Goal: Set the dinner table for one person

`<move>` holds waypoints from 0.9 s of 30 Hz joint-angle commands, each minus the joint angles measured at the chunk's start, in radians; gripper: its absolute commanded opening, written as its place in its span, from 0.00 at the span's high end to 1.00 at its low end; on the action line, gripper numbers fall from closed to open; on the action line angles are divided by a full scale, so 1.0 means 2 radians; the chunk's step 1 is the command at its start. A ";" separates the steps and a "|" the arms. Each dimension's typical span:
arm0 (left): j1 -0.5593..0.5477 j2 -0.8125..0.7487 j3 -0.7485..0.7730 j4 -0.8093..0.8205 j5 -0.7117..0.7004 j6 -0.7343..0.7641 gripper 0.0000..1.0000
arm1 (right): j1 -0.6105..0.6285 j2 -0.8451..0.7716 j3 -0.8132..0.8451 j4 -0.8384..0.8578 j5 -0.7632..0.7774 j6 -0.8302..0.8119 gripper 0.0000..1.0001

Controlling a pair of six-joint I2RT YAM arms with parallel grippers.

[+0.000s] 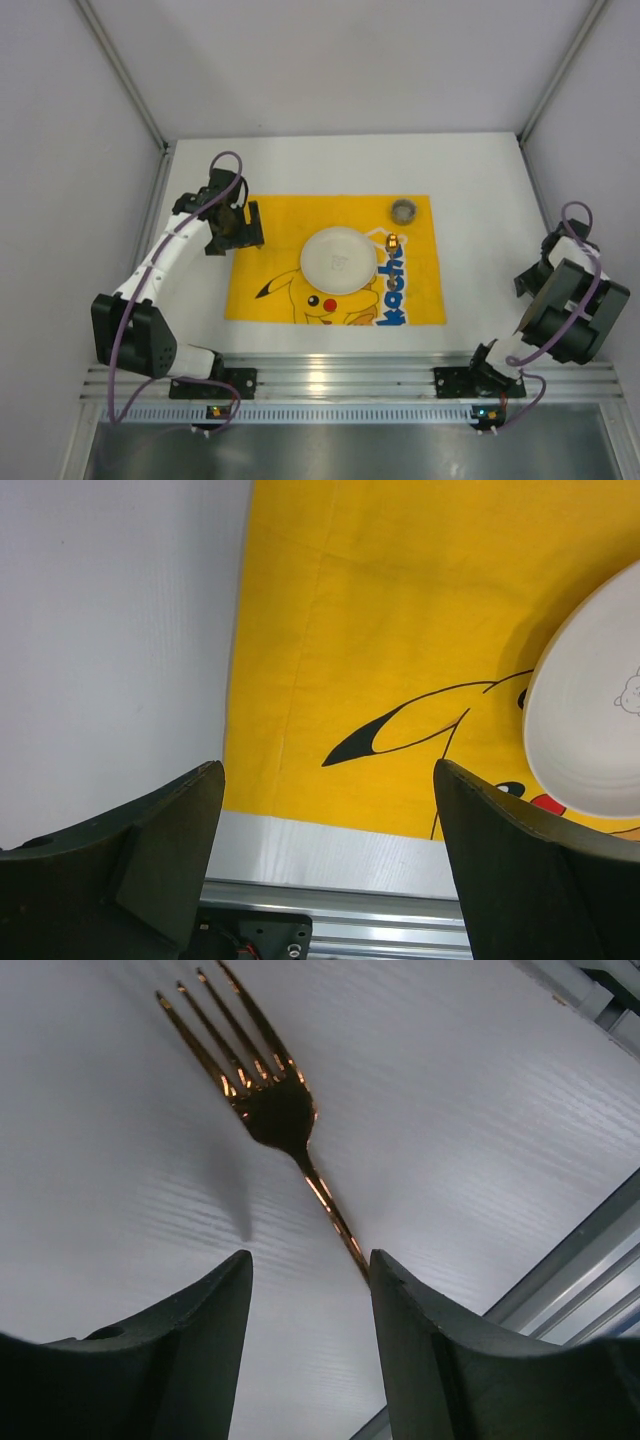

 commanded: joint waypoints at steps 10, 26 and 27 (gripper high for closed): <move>0.000 -0.016 0.000 0.007 -0.016 0.017 0.10 | -0.048 0.052 0.017 0.021 -0.020 -0.005 0.61; 0.001 -0.030 -0.020 0.033 -0.012 0.000 0.10 | 0.051 0.078 0.038 0.022 -0.030 -0.008 1.00; 0.001 -0.030 -0.020 0.036 -0.009 -0.001 0.10 | 0.068 0.063 0.052 0.018 -0.027 0.002 1.00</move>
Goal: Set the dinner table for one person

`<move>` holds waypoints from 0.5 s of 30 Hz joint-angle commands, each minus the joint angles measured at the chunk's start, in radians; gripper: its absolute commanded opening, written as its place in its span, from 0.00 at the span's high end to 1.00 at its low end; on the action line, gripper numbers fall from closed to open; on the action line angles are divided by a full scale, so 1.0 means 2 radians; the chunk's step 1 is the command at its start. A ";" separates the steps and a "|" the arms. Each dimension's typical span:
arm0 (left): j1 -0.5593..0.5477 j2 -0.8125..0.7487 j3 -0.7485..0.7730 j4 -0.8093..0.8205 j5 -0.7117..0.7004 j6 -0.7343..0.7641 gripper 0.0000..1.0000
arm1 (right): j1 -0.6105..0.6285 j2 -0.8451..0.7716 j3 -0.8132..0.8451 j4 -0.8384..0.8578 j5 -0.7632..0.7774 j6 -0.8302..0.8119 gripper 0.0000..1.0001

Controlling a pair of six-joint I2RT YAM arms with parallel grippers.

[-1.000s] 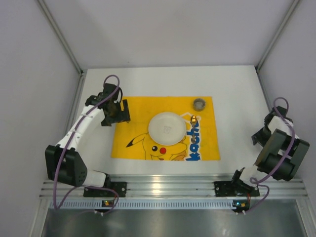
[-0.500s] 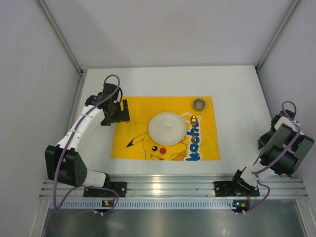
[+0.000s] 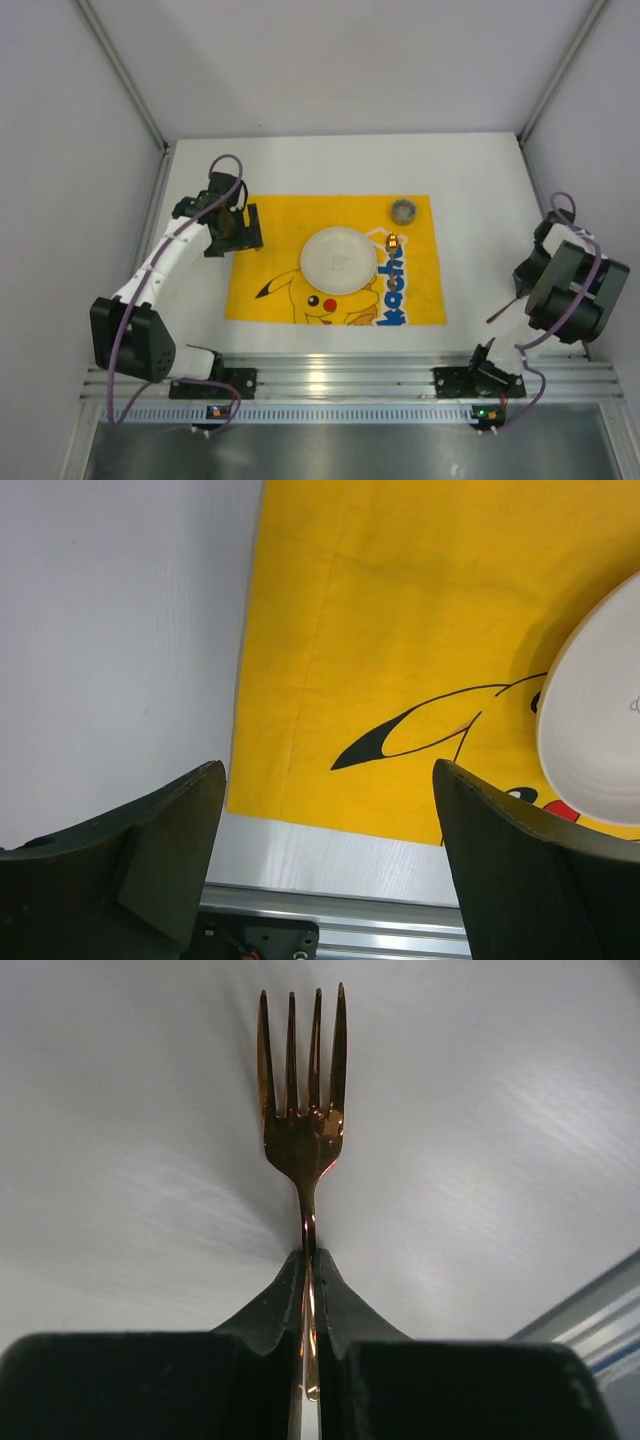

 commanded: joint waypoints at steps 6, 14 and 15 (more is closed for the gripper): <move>0.000 -0.013 0.021 0.040 0.053 -0.007 0.11 | 0.153 -0.019 0.130 -0.024 -0.047 0.055 1.00; -0.010 -0.010 0.058 0.120 0.237 -0.005 0.11 | 0.270 -0.026 0.270 -0.075 -0.108 0.107 1.00; -0.016 -0.005 0.061 0.135 0.258 -0.019 0.10 | 0.292 -0.022 0.284 -0.074 -0.129 0.115 1.00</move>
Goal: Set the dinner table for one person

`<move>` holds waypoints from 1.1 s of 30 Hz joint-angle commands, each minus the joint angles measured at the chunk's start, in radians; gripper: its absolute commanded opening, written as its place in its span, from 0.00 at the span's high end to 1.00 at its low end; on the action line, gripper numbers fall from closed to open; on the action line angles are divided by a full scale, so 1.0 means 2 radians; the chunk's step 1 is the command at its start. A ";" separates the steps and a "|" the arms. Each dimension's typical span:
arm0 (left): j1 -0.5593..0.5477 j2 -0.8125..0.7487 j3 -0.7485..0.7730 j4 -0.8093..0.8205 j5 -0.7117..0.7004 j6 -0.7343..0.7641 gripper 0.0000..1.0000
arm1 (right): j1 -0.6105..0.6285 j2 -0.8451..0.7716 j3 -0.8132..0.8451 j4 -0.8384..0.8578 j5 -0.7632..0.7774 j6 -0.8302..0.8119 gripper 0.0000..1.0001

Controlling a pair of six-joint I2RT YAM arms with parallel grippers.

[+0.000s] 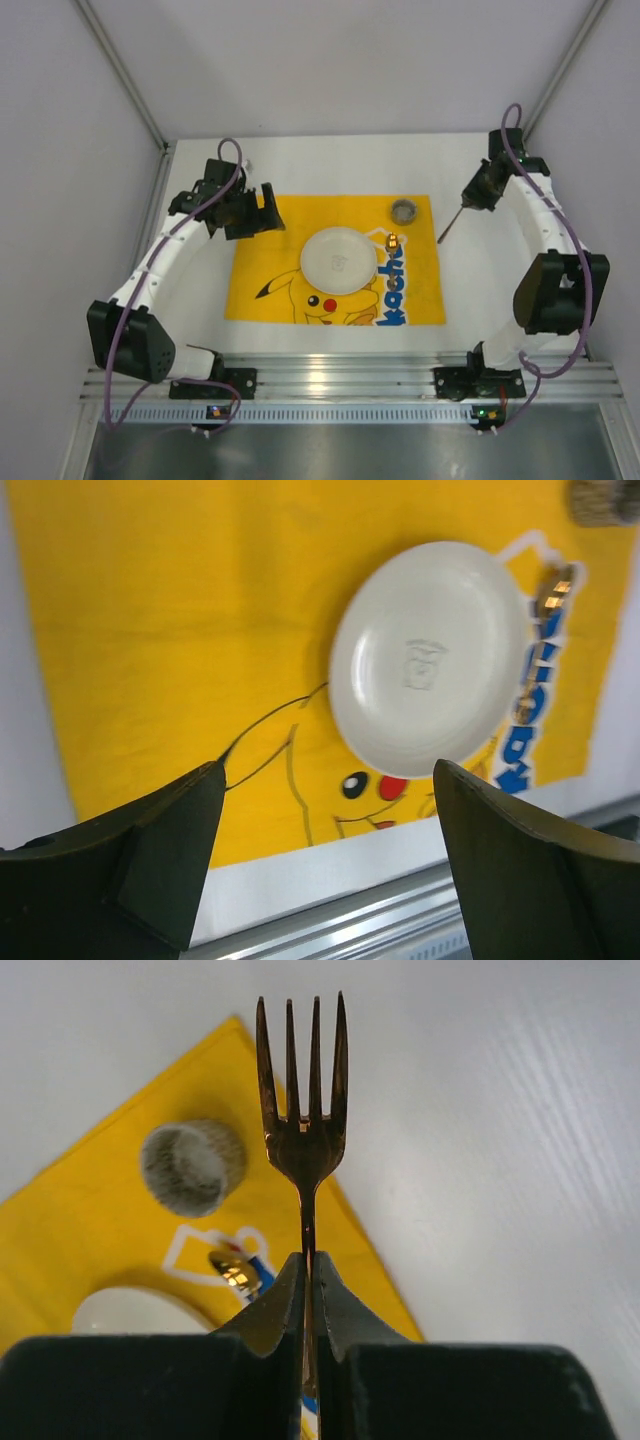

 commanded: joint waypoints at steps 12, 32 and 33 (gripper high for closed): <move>-0.150 0.110 0.149 0.182 0.164 -0.084 0.11 | 0.197 0.046 0.194 -0.009 -0.182 0.129 1.00; -0.224 0.145 0.158 0.168 0.089 -0.102 1.00 | 0.202 0.022 0.188 -0.012 -0.213 0.108 0.43; -0.207 0.131 0.145 0.170 0.100 -0.104 1.00 | 0.199 0.017 0.180 -0.012 -0.212 0.106 0.36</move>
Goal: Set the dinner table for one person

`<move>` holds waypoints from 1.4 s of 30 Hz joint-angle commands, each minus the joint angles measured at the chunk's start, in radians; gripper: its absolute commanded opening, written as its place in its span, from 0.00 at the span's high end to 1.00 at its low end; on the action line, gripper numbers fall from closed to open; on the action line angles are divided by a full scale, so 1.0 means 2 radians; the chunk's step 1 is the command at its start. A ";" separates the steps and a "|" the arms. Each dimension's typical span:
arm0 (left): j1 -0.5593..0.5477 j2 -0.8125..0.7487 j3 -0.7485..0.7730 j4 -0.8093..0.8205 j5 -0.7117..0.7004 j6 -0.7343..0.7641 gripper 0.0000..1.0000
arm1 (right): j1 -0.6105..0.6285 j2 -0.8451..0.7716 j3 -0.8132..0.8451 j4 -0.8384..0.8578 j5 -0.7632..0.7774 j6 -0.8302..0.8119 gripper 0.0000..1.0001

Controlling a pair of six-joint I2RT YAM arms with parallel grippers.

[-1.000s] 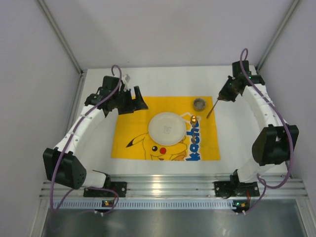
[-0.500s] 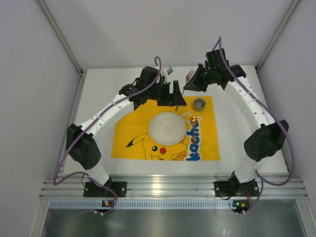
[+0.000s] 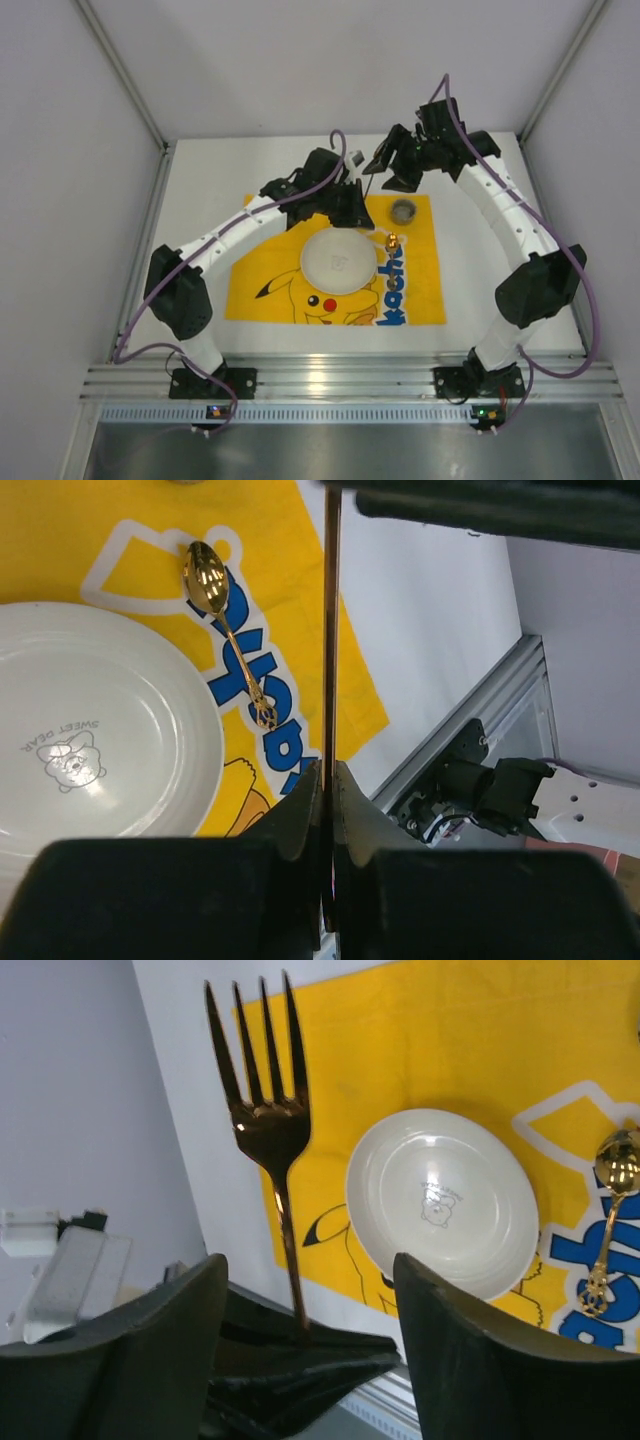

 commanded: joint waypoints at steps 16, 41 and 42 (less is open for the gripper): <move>0.297 -0.207 -0.386 0.209 0.299 -0.098 1.00 | -0.127 -0.067 -0.082 0.003 -0.038 -0.051 0.29; 0.346 -0.087 -0.459 0.158 0.332 -0.098 0.82 | -0.154 -0.094 -0.163 0.011 -0.045 -0.077 0.33; 0.349 -0.086 -0.455 0.138 0.331 -0.093 0.77 | -0.155 -0.096 -0.166 0.012 -0.045 -0.077 0.34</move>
